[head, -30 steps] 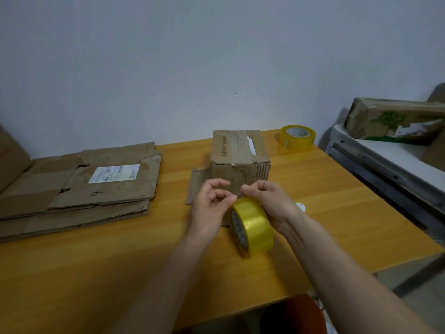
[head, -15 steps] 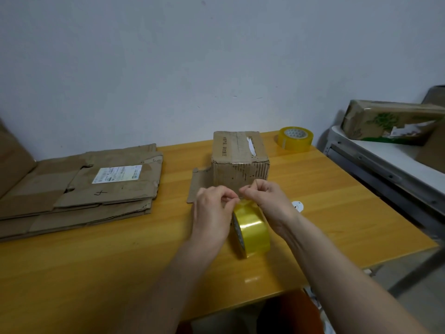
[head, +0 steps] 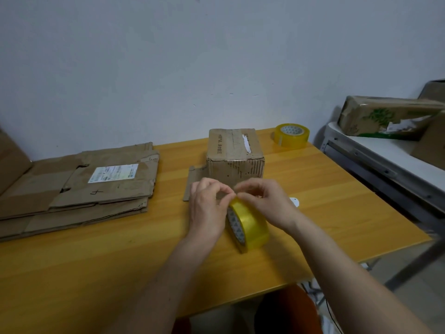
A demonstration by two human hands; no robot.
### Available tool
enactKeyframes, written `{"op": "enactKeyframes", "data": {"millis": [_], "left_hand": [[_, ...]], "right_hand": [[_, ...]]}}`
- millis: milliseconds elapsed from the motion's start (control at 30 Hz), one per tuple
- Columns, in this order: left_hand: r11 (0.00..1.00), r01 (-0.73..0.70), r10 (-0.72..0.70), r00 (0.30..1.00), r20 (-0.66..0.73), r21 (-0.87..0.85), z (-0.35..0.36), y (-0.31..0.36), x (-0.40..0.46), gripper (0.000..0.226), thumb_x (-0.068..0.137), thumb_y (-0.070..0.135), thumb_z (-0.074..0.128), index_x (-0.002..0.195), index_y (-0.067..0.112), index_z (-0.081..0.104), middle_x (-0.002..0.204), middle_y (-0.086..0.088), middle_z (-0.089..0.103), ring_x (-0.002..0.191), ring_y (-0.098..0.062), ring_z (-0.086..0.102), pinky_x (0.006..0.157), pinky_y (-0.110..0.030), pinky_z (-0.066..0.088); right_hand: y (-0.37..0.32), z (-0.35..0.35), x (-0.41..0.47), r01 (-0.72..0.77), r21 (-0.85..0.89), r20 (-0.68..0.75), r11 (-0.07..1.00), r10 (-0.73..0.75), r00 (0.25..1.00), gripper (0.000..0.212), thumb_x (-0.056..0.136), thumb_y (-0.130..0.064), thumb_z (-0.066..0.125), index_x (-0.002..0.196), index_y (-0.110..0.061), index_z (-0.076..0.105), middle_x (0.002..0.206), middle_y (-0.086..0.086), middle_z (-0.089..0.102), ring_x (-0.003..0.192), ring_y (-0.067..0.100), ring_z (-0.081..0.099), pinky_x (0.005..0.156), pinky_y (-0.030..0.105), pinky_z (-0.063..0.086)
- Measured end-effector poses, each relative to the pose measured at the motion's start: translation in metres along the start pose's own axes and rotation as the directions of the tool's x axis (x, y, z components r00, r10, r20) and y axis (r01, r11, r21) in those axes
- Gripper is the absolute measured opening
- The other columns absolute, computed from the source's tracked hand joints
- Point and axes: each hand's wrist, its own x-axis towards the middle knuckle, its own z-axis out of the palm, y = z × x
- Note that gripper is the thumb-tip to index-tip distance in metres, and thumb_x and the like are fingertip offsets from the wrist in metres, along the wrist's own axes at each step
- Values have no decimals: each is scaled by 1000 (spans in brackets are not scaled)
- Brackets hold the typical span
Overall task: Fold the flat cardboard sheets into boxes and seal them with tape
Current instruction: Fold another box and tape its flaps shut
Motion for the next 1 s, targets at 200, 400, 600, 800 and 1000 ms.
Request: {"op": "enactKeyframes", "data": {"millis": [200, 400, 600, 800, 1000], "left_hand": [[992, 16, -17, 1000, -4, -127, 7, 7, -1, 3, 84, 19, 71, 81, 17, 71, 85, 5, 65, 92, -16, 52, 79, -30, 43], [963, 3, 19, 997, 78, -268, 25, 22, 1, 3, 83, 20, 72, 83, 23, 72, 94, 0, 65, 94, -19, 55, 82, -34, 48], [981, -194, 193, 973, -123, 0, 39, 38, 20, 55, 93, 27, 59, 145, 23, 41, 149, -10, 27, 134, -29, 23, 108, -37, 24], [924, -100, 43, 986, 161, 368, 30, 9, 64, 64, 94, 28, 56, 150, 28, 25, 160, 3, 12, 146, -22, 4, 118, -51, 12], [892, -215, 152, 971, 183, 398, 22, -6, 65, 61, 86, 27, 66, 142, 28, 41, 144, 4, 36, 130, -23, 20, 104, -42, 39]], "right_hand": [[0, -11, -1, -117, 44, -90, 992, 120, 989, 14, 83, -19, 73, 95, -11, 75, 92, -1, 72, 89, 19, 66, 82, 37, 55], [-1, -38, -22, -233, 175, 88, 957, 221, 971, 27, 83, -11, 71, 110, -10, 70, 110, 18, 67, 101, 30, 62, 90, 45, 50], [5, -80, -25, -239, 29, -289, 971, 237, 928, 9, 75, -13, 79, 70, -13, 72, 87, 6, 72, 87, 16, 64, 82, 38, 52], [52, -95, -27, -250, -375, -486, 893, 40, 873, 6, 83, -13, 72, 78, -15, 70, 106, 1, 60, 100, 17, 54, 85, 33, 44], [101, -80, -34, -344, -573, -362, 744, 147, 920, 3, 84, -7, 68, 86, -7, 67, 109, 6, 49, 109, 26, 49, 87, 34, 41]]}}
